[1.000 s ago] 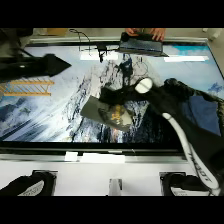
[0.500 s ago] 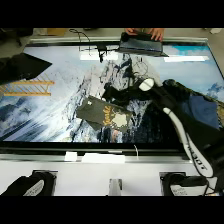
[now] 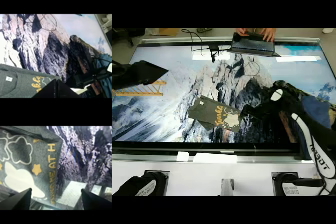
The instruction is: Fold the shirts.
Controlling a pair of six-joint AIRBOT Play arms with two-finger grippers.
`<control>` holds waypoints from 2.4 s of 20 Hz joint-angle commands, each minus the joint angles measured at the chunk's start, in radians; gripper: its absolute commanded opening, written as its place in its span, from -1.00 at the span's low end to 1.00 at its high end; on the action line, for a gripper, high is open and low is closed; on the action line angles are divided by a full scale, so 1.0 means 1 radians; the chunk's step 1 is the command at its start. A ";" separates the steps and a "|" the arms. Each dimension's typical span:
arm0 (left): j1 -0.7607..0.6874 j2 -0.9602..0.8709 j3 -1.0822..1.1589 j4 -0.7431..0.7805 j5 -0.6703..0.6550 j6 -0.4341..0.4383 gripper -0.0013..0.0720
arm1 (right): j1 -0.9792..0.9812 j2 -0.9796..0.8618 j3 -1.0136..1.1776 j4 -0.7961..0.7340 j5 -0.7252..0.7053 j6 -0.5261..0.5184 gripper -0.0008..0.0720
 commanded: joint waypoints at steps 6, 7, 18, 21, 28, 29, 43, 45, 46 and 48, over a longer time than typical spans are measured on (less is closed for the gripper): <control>0.001 0.000 -0.006 -0.001 0.003 -0.002 -0.86 | 0.090 -0.076 -0.055 0.294 -0.192 -0.032 -0.35; 0.001 0.000 -0.006 -0.001 0.003 -0.002 -0.86 | 0.081 -0.076 -0.049 0.320 -0.174 -0.034 -0.89; -0.026 0.001 -0.006 -0.005 -0.009 0.001 -0.86 | -0.551 0.143 0.372 0.333 0.223 -0.060 -0.93; -0.061 0.001 -0.006 -0.005 -0.010 0.001 -0.86 | -0.750 0.206 0.429 0.333 0.273 -0.031 -0.93; -0.097 0.001 -0.006 -0.004 -0.009 0.002 -0.86 | -1.096 0.256 0.446 0.260 0.397 0.021 -0.92; -0.097 0.001 -0.006 -0.004 -0.009 0.002 -0.86 | -1.135 0.258 0.446 0.258 0.420 0.021 -0.92; -0.097 0.001 -0.006 -0.004 -0.009 0.024 -0.86 | -1.293 0.351 0.249 -0.476 0.619 0.047 -0.92; -0.097 0.001 -0.006 -0.004 -0.009 0.024 -0.86 | -1.293 0.378 0.173 -0.509 0.589 0.056 -0.92; -0.097 0.001 -0.006 -0.004 -0.008 0.024 -0.86 | -1.293 0.387 0.132 -0.496 0.578 0.065 -0.92; -0.097 0.000 -0.006 -0.004 -0.008 0.024 -0.86 | -1.293 0.391 0.045 -0.488 0.577 0.061 -0.89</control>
